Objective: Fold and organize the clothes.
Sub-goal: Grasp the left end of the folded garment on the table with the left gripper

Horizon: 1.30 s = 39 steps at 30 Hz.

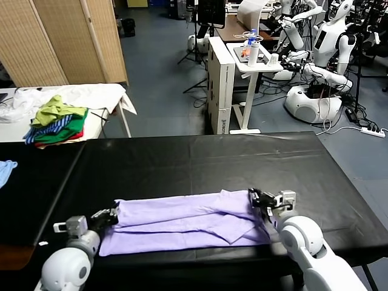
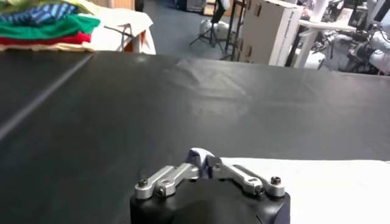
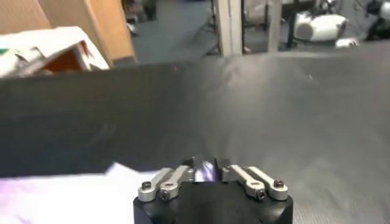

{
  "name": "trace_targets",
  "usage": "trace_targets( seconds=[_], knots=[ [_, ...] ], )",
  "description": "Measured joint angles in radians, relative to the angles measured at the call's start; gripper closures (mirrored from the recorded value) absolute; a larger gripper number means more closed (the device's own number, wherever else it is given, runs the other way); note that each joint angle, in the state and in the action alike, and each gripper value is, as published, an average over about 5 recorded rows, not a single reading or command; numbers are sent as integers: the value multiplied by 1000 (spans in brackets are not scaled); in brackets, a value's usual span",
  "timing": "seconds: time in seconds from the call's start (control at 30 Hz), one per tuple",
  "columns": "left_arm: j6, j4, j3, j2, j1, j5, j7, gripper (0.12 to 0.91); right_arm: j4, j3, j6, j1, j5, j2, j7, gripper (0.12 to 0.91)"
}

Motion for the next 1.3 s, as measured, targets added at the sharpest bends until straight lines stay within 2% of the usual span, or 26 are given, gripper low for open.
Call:
trace_targets(
  seconds=[0.1, 0.23, 0.33, 0.57, 0.67, 0.77, 0.93, 1.03, 1.1, 1.3],
  knots=[
    [-6, -28, -22, -13, 33, 17, 4, 349, 28, 15, 0, -16, 14, -22, -2, 150],
    [-26, -62, -54, -49, 85, 55, 17, 162, 58, 34, 0, -34, 25, -40, -3, 121],
    [-41, -77, -72, -88, 120, 73, 23, 128, 73, 47, 1, -42, 32, -50, -3, 119],
    [-75, -83, -86, -194, 176, 99, 47, 124, 113, 86, 5, -67, 62, -69, 1, 118],
    [-84, -81, -88, -227, 187, 99, 53, 168, 133, 109, 5, -82, 72, -76, 1, 118],
    [-90, -81, -89, -252, 193, 97, 57, 313, 148, 128, 5, -94, 77, -79, 1, 118],
    [-98, -77, -89, -290, 199, 83, 60, 609, 162, 142, 5, -97, 81, -80, 1, 118],
    [-100, -77, -89, -311, 202, 63, 62, 750, 164, 143, 4, -95, 81, -80, 2, 118],
    [-98, -79, -89, -323, 204, 49, 67, 797, 165, 143, 4, -95, 81, -79, 2, 118],
    [-100, -83, -86, -344, 198, 66, 78, 852, 181, 159, 9, -110, 84, -81, 9, 118]
  ],
)
